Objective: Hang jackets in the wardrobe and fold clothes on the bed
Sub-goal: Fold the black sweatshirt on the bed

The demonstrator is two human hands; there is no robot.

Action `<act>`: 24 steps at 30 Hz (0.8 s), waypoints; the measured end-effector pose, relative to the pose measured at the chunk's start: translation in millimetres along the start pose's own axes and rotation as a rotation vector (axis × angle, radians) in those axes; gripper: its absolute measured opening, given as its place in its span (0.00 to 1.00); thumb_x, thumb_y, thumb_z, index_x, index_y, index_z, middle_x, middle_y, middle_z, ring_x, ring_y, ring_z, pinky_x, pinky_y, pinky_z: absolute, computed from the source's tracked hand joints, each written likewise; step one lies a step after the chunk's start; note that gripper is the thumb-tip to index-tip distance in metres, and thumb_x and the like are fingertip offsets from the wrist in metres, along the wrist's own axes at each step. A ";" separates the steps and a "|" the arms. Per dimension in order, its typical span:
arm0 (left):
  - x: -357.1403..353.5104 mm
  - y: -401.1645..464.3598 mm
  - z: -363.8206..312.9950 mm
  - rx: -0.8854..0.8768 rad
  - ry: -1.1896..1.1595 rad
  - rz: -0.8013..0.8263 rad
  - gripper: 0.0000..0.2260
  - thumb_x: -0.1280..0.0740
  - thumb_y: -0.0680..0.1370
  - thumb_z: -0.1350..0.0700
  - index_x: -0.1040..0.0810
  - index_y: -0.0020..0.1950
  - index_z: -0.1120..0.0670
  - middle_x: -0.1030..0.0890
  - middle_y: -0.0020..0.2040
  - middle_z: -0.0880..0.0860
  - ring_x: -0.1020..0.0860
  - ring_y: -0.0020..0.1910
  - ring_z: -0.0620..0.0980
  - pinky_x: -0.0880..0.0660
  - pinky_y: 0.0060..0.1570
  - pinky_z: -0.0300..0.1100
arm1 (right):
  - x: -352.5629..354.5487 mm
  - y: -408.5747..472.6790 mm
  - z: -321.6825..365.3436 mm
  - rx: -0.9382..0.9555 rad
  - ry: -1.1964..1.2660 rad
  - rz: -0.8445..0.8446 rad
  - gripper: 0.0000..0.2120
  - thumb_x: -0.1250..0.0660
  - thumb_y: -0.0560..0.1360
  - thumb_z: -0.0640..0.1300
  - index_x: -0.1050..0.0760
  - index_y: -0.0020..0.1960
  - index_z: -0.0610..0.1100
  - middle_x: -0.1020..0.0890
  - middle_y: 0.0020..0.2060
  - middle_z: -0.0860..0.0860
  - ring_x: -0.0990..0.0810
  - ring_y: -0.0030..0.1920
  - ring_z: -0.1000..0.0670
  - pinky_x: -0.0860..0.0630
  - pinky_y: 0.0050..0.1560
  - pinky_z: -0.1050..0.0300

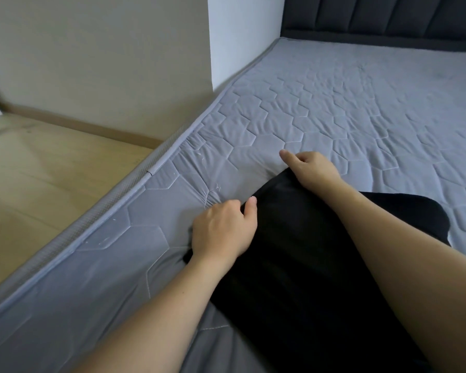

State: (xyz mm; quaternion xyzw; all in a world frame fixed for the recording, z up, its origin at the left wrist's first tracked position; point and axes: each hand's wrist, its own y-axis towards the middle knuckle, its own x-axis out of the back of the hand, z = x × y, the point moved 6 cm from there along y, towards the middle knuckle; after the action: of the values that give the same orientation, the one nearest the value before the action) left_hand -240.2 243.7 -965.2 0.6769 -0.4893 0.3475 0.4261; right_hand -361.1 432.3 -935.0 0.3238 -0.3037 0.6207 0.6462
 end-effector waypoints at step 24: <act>260.1 33.3 -103.6 -0.107 0.195 0.172 0.28 0.55 0.77 0.30 0.26 0.47 0.50 0.18 0.47 0.54 0.20 0.48 0.59 0.31 0.40 0.46 | 252.4 -92.9 155.3 0.107 -0.105 0.649 0.21 0.21 0.57 0.60 0.22 0.47 0.59 0.17 0.43 0.58 0.19 0.47 0.54 0.23 0.51 0.53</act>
State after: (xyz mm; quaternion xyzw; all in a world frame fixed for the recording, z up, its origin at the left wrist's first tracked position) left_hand -204.9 238.2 -685.5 0.5718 -0.5195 0.4205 0.4757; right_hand -255.5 459.8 -644.3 0.2751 -0.3910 0.7918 0.3802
